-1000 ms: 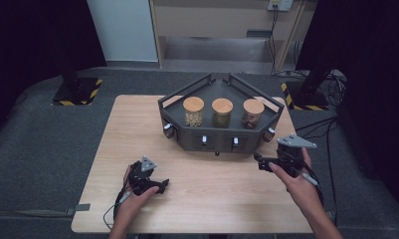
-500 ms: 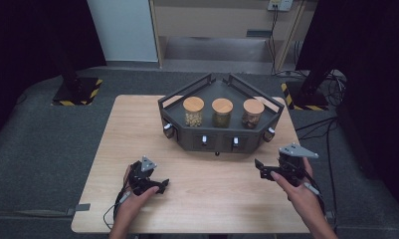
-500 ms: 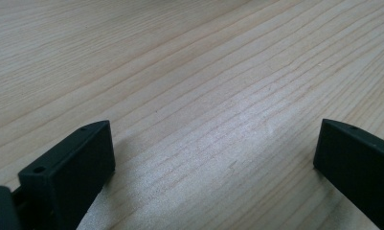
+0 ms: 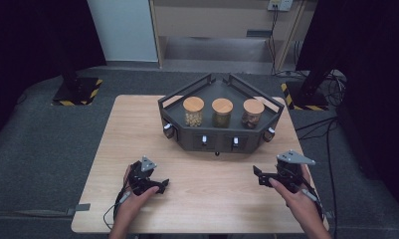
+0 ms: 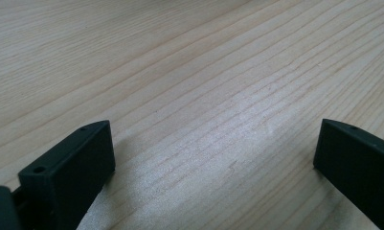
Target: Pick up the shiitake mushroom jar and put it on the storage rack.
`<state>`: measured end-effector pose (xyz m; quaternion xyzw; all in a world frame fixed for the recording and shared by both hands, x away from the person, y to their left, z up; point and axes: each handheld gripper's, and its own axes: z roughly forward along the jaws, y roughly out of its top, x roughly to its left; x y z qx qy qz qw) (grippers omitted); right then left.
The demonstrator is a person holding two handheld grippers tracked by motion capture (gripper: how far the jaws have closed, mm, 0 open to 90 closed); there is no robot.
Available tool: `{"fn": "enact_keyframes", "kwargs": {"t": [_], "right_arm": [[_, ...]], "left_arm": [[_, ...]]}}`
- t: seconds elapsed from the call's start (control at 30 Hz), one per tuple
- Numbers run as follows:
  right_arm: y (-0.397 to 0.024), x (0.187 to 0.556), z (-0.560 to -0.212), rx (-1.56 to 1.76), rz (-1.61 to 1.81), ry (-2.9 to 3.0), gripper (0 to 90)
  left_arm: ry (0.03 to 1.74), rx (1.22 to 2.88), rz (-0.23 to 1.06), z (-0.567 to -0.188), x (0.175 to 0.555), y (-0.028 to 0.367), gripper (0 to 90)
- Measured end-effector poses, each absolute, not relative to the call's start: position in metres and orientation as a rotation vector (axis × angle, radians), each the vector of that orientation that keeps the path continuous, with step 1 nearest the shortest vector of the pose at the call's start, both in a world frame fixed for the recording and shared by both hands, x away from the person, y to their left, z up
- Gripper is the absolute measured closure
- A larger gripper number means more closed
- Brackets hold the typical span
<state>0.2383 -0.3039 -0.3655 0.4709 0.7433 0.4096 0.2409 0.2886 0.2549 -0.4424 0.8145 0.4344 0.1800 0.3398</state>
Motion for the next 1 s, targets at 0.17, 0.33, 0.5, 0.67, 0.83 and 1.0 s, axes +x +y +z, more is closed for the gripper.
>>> {"fn": "enact_keyframes", "kwargs": {"t": [0.17,0.33,0.5,0.67,0.83,1.0], "right_arm": [[-0.300,0.236,-0.372,1.280,1.110,2.053,3.7],[-0.296,0.234,-0.379,1.267,1.105,2.071,3.7],[-0.291,0.234,-0.390,1.270,1.074,2.106,3.7],[-0.282,0.238,-0.405,1.281,1.012,2.158,3.7],[-0.273,0.242,-0.418,1.281,0.947,2.214,3.8],[-0.264,0.245,-0.430,1.265,0.877,2.269,3.9]], "left_arm": [[1.131,2.120,0.469,-0.442,0.289,0.255,0.0],[1.131,2.120,0.469,-0.442,0.289,0.255,0.0],[1.130,2.121,0.469,-0.442,0.289,0.255,0.0],[1.131,2.121,0.469,-0.442,0.289,0.255,0.0],[1.131,2.121,0.468,-0.442,0.289,0.255,0.0],[1.130,2.121,0.469,-0.442,0.289,0.255,0.0]]}}
